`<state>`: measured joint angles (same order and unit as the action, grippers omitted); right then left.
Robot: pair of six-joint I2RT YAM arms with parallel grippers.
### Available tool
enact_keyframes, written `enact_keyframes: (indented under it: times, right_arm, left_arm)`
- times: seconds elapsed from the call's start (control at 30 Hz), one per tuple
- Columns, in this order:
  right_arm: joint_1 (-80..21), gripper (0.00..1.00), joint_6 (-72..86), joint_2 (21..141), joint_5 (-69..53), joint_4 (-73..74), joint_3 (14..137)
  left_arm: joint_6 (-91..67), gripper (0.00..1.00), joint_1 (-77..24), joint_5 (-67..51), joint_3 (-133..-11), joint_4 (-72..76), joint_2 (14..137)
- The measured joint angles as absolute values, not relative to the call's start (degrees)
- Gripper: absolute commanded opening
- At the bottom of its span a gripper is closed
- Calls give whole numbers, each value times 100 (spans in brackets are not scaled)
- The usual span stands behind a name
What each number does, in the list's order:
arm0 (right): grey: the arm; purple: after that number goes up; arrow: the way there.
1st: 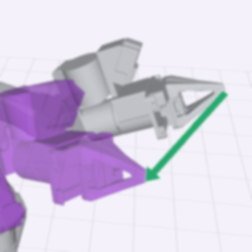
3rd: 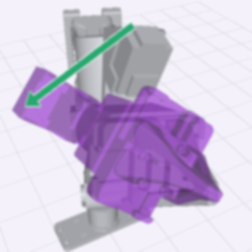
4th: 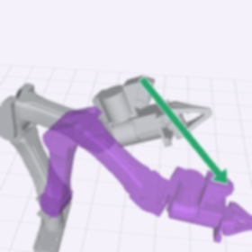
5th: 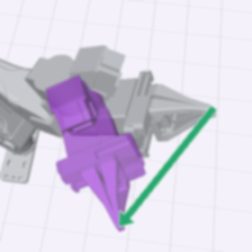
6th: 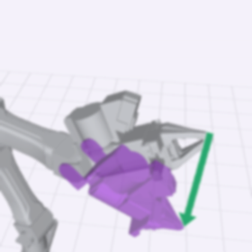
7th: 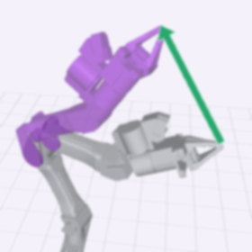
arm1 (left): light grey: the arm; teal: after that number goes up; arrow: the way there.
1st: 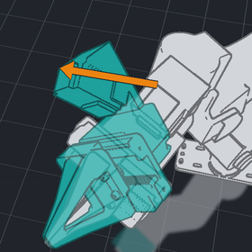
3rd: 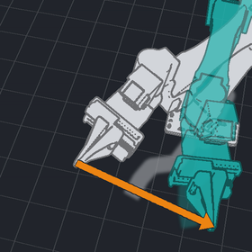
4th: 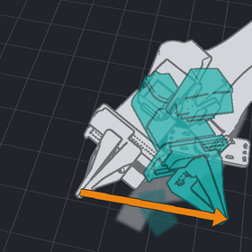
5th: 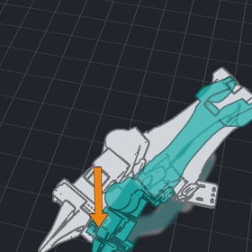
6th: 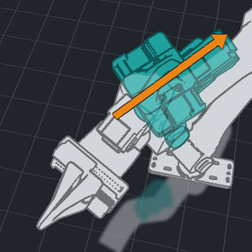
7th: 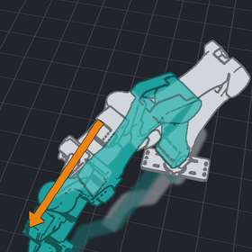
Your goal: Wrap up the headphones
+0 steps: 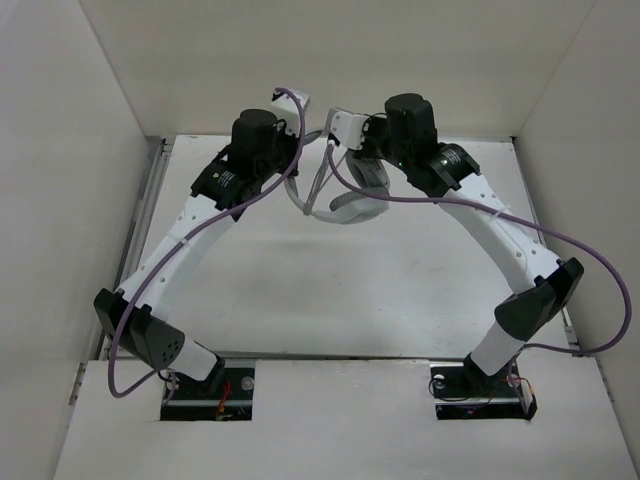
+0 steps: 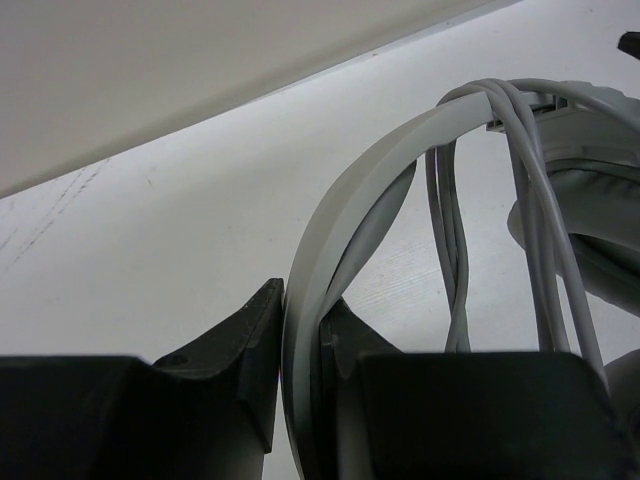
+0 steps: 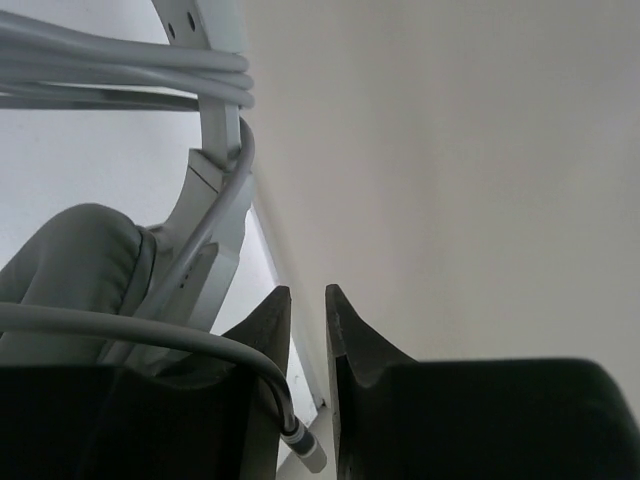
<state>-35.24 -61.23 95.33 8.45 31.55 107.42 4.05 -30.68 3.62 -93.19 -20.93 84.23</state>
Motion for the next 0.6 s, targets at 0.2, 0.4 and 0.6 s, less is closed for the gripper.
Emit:
enact_keyframes:
  times: [0.2,0.4,0.6]
  right_arm:
    - [-3444,34,-5959,9515,513,3321,10840]
    - [-3356,36,-5878,9515,-69,3820,11052]
    - [-3002,42,-5769,9515,-1015,4268,11139]
  left_arm:
    - [353,0,-3140,45,-9087,-2156,8331]
    - [336,0,-3194,-128,-8895,-2261,8265]
    - [309,0,-3194,-261,-8884,-2331,8176]
